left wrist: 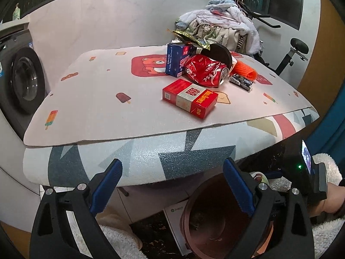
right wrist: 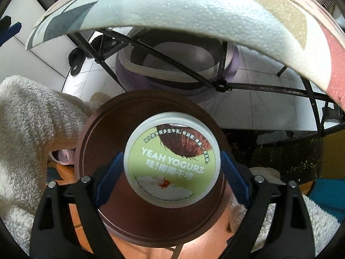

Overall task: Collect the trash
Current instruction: 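Carry both items to the brown bin and open both tools to drop them, then grasp the gold foil wrapper with the left tool while the right tool grasps the orange mesh sleeve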

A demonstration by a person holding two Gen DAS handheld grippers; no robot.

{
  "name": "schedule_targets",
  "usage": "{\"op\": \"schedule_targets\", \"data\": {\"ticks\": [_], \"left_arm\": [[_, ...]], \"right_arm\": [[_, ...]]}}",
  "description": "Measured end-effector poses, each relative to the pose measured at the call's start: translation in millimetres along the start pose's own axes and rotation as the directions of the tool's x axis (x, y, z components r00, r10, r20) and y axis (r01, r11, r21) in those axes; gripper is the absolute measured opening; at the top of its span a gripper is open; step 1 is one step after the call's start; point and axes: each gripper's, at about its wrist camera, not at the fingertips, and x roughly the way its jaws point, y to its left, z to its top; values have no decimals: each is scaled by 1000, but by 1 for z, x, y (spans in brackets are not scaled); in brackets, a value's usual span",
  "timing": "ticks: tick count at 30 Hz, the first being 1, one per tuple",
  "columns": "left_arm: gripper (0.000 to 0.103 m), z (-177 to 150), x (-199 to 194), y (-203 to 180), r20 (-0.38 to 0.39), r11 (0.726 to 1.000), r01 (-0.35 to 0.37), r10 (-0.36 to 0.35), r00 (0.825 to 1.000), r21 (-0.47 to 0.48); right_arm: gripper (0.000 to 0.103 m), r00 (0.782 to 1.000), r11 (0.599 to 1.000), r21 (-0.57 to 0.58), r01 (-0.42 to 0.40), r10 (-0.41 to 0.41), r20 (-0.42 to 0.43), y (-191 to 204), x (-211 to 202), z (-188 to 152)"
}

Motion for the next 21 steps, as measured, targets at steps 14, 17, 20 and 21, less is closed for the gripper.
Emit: {"op": "schedule_targets", "data": {"ticks": [14,17,20,21], "left_arm": [[92,0,2,0,-7,1000,-9,9,1000,4],[92,1,2,0,-8,1000,-10,10,1000,3],[92,1,2,0,-6,1000,-11,11,1000,4],[92,1,2,0,-7,1000,-11,11,1000,4]], "right_arm": [[97,975,1000,16,23,-26,222,-5,-48,4],[97,949,999,21,28,-33,312,-8,-67,4],[97,922,999,43,26,-40,384,-13,-82,5],[97,913,998,53,21,-41,407,-16,-86,5]]}}
